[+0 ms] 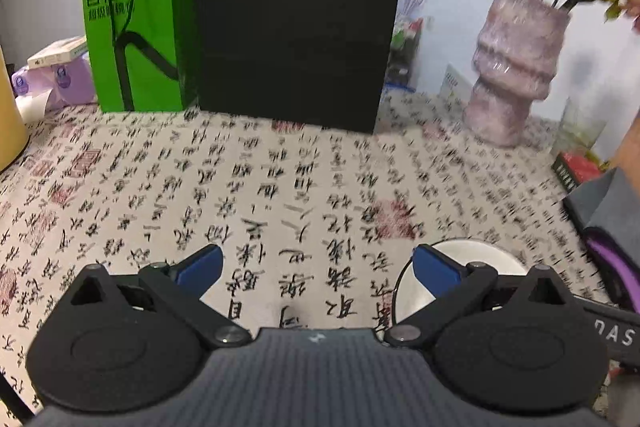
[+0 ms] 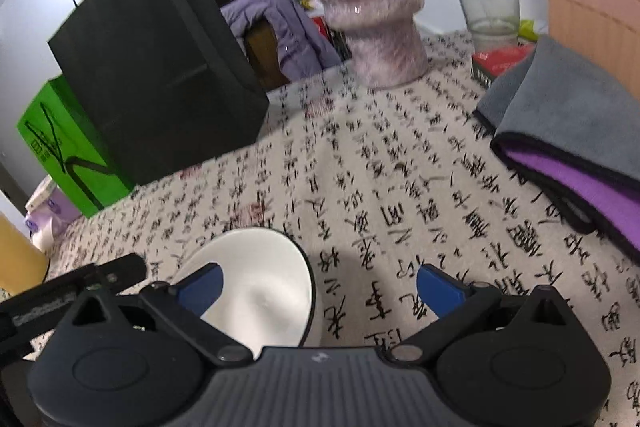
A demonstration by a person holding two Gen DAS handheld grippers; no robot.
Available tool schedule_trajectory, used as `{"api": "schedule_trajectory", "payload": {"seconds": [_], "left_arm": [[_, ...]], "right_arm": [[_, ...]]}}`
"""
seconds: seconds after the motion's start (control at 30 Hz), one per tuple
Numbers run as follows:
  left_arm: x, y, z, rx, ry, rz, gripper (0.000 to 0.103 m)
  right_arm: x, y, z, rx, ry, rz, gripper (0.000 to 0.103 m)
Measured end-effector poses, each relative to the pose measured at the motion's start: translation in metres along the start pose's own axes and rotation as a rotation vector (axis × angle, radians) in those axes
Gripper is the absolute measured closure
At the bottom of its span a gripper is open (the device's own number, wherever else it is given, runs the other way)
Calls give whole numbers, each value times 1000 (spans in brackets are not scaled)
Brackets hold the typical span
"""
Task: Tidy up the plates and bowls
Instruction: 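Position both open tools at the rim of the other white bowl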
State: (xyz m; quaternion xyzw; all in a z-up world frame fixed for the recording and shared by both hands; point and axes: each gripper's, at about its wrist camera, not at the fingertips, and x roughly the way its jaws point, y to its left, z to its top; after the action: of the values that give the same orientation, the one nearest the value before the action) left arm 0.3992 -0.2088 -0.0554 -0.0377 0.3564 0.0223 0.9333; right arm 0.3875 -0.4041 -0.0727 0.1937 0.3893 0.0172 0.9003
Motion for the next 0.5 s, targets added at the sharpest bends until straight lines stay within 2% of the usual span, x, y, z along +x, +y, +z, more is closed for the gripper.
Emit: {"api": "schedule_trajectory", "payload": {"seconds": [0.13,0.33,0.43,0.5], "left_arm": [[16,-5,-7,-3,48,16,0],[29,-6,-11,-14,90,11,0],[33,-7,-13,-21,112,3,2],[37,-9,-15,-16,128,-6,7]], "right_arm": [[9,-4,-1,16,30,-14,3],[16,-6,-3,26,56,-9,15],[17,-6,-4,28,65,4,25],[20,-5,-5,30,77,10,36]]}}
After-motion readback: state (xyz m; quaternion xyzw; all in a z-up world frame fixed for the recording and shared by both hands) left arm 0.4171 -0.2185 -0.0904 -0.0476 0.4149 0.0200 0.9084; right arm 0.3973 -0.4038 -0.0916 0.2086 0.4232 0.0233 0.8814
